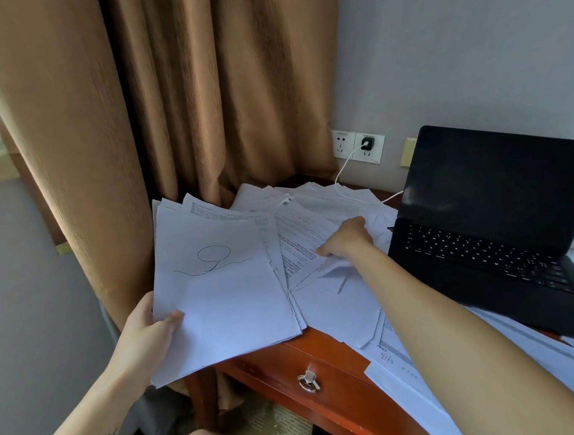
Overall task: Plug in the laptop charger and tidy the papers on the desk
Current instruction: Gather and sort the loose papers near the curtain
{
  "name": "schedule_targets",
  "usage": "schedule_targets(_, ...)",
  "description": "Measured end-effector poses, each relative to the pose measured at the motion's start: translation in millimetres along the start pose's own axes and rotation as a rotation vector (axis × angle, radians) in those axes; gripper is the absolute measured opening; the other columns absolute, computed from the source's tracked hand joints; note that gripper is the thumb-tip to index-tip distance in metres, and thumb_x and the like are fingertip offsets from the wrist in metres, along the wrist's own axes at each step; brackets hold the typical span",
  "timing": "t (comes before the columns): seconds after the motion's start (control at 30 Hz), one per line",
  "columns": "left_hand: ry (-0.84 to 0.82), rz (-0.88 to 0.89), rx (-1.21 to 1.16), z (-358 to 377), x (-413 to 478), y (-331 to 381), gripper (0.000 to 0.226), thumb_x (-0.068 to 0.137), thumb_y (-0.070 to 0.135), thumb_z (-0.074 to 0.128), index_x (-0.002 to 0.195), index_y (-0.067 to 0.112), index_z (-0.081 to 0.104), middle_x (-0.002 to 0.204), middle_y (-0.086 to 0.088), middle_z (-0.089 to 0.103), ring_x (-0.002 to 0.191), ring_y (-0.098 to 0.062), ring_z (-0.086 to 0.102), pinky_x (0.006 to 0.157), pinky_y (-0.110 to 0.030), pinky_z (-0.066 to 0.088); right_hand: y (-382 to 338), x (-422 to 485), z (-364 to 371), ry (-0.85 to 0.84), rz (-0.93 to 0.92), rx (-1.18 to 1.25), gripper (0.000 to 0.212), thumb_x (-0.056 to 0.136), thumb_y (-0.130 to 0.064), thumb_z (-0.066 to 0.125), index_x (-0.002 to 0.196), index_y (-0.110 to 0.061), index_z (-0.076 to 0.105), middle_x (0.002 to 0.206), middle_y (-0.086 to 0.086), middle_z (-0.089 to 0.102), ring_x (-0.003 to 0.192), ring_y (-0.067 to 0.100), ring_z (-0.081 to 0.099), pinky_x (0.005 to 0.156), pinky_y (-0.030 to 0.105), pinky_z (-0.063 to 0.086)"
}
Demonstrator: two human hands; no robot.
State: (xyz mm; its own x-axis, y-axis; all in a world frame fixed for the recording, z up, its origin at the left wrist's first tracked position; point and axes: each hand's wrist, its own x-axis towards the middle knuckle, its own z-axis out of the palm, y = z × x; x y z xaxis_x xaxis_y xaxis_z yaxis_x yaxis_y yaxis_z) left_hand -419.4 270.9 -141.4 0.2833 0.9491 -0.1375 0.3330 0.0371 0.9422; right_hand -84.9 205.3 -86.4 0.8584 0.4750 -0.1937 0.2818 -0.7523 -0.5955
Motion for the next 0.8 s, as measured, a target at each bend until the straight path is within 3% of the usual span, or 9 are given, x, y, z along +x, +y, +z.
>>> schedule_targets(0.07, -0.006, -0.014, 0.010, -0.8, 0.3, -0.1, 0.032, 0.107, 0.015, 0.054, 0.138, 0.024, 0.054, 0.128, 0.002, 0.068, 0.110, -0.026, 0.067, 0.099, -0.048, 0.052, 1.2, 2.4, 3.0, -0.002, 0.019, 0.246, 0.099, 0.081, -0.010, 0.083, 0.151, 0.000, 0.014, 0.142, 0.012, 0.051, 0.131, 0.031, 0.051, 0.095, 0.033, 0.046)
schedule_targets(0.13, -0.014, -0.021, 0.014, -1.7, 0.6, -0.9, 0.030, 0.107, 0.016, 0.054, 0.137, 0.024, 0.054, 0.129, 0.002, 0.068, 0.111, -0.027, 0.066, 0.103, -0.052, 0.051, 6.1, 6.6, 6.4, -0.017, 0.039, 0.419, 0.104, 0.082, -0.003, 0.081, 0.156, -0.002, 0.008, 0.143, 0.011, 0.050, 0.133, 0.031, 0.049, 0.106, 0.037, 0.044)
schedule_targets(0.23, -0.021, -0.023, 0.011, -3.6, 0.5, -1.0, 0.029, 0.107, 0.016, 0.054, 0.135, 0.026, 0.055, 0.128, 0.002, 0.068, 0.110, -0.026, 0.067, 0.104, -0.053, 0.051, 15.2, 15.6, 5.5, -0.049, 0.052, 0.639, 0.072, 0.077, 0.002, 0.083, 0.138, -0.001, 0.044, 0.132, 0.013, 0.059, 0.119, 0.032, 0.058, 0.102, 0.041, 0.052)
schedule_targets(0.37, -0.017, -0.022, -0.013, -3.7, -0.3, -0.8, 0.032, 0.107, 0.016, 0.055, 0.138, 0.025, 0.054, 0.129, 0.002, 0.068, 0.111, -0.027, 0.067, 0.104, -0.053, 0.051, 29.8, 19.8, -6.5, -0.006, -0.037, 0.738, 0.044, 0.087, -0.001, 0.072, 0.127, -0.007, 0.054, 0.122, 0.012, 0.063, 0.107, 0.029, 0.062, 0.088, 0.041, 0.056)
schedule_targets(0.5, -0.002, -0.014, -0.034, -2.8, -0.1, 0.4, 0.030, 0.108, 0.015, 0.054, 0.136, 0.026, 0.054, 0.128, 0.002, 0.068, 0.111, -0.027, 0.067, 0.104, -0.053, 0.051, 52.1, 16.8, -34.0, 0.010, -0.192, 0.863, 0.036, 0.096, 0.000, 0.057, 0.129, -0.015, 0.056, 0.116, 0.005, 0.067, 0.101, 0.022, 0.065, 0.077, 0.033, 0.055)
schedule_targets(0.63, -0.007, -0.030, -0.044, -0.9, -1.3, 0.4, 0.029, 0.108, 0.016, 0.054, 0.135, 0.027, 0.054, 0.128, 0.002, 0.068, 0.110, -0.027, 0.067, 0.104, -0.053, 0.051, 74.3, 16.3, -53.7, -0.070, -0.072, 0.805, 0.031, 0.093, -0.005, 0.049, 0.120, -0.012, 0.064, 0.110, 0.011, 0.070, 0.095, 0.029, 0.068, 0.072, 0.035, 0.056)
schedule_targets(0.73, -0.018, -0.041, -0.033, 3.2, -3.1, -0.3, 0.031, 0.108, 0.016, 0.054, 0.138, 0.024, 0.054, 0.130, -0.001, 0.067, 0.111, -0.029, 0.066, 0.104, -0.053, 0.050, 80.0, 17.8, -46.2, -0.212, -0.056, 0.752, 0.028, 0.092, -0.010, 0.064, 0.120, -0.005, 0.066, 0.111, 0.015, 0.074, 0.100, 0.033, 0.071, 0.090, 0.044, 0.059)
schedule_targets(0.8, -0.025, -0.043, -0.030, 5.6, -4.3, 1.0, 0.032, 0.108, 0.015, 0.054, 0.139, 0.023, 0.053, 0.131, -0.001, 0.067, 0.112, -0.030, 0.066, 0.105, -0.054, 0.050, 78.5, 20.1, -34.5, -0.246, -0.087, 0.739, 0.041, 0.086, -0.005, 0.077, 0.125, -0.003, 0.065, 0.118, 0.015, 0.072, 0.108, 0.030, 0.070, 0.100, 0.047, 0.054)
